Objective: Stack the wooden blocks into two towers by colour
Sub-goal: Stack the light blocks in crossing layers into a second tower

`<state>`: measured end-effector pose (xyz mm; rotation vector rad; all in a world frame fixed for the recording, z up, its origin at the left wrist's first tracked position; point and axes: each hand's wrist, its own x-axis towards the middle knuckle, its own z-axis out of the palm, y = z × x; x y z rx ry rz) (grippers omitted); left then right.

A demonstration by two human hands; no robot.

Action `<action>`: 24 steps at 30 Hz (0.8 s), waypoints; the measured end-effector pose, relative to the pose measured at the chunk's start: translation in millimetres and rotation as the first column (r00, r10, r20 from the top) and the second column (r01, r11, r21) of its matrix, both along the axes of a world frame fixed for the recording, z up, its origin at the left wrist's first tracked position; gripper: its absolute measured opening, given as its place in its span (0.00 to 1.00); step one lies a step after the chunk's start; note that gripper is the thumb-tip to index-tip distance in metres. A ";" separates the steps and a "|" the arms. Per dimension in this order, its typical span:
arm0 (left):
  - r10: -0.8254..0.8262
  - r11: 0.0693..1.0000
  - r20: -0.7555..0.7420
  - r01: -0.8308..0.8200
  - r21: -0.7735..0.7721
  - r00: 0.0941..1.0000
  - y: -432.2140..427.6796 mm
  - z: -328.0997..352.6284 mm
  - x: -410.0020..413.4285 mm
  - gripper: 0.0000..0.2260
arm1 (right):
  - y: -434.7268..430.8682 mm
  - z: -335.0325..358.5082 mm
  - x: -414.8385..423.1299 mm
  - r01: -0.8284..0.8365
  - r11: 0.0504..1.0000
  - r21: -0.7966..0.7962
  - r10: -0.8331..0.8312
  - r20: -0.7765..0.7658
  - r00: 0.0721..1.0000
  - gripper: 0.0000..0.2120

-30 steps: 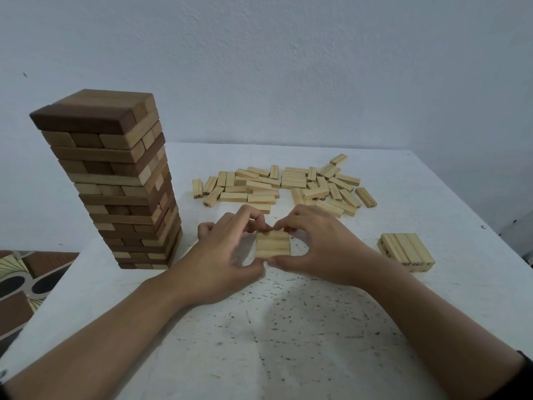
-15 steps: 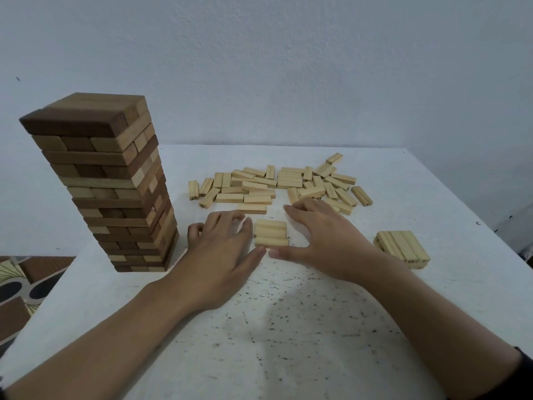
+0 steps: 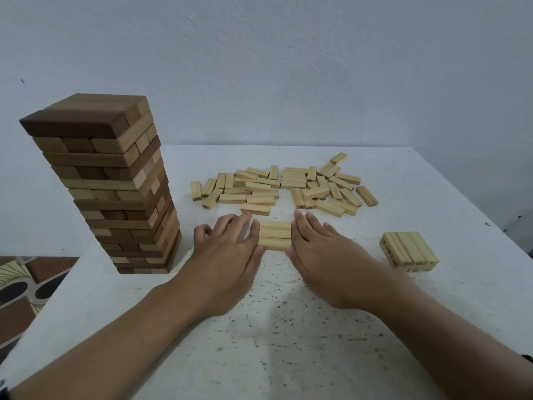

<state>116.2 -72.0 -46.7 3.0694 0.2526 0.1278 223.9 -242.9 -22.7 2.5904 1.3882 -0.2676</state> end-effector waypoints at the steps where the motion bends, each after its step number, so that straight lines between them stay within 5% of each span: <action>1: 0.006 1.000 -0.003 -0.006 0.002 1.000 -0.8 0.3 0.5 0.32 | 0.6 0.2 -0.4 0.001 1.000 0.004 -0.001 0.007 1.000 0.29; 11: 0.034 0.999 0.003 -0.034 -0.025 0.999 -3.1 -0.4 1.3 0.25 | 1.0 -0.2 2.1 -0.028 0.999 0.039 0.026 0.041 0.999 0.26; 16: 0.027 0.999 0.011 -0.027 -0.025 1.000 -2.4 0.3 0.3 0.31 | 1.9 -0.1 5.2 -0.036 0.999 0.041 0.035 0.036 0.999 0.26; 24: 0.009 0.999 0.017 -0.008 -0.049 1.000 3.2 0.8 -1.0 0.30 | -0.9 10.6 9.6 0.057 0.985 0.165 -0.035 -0.135 0.990 0.29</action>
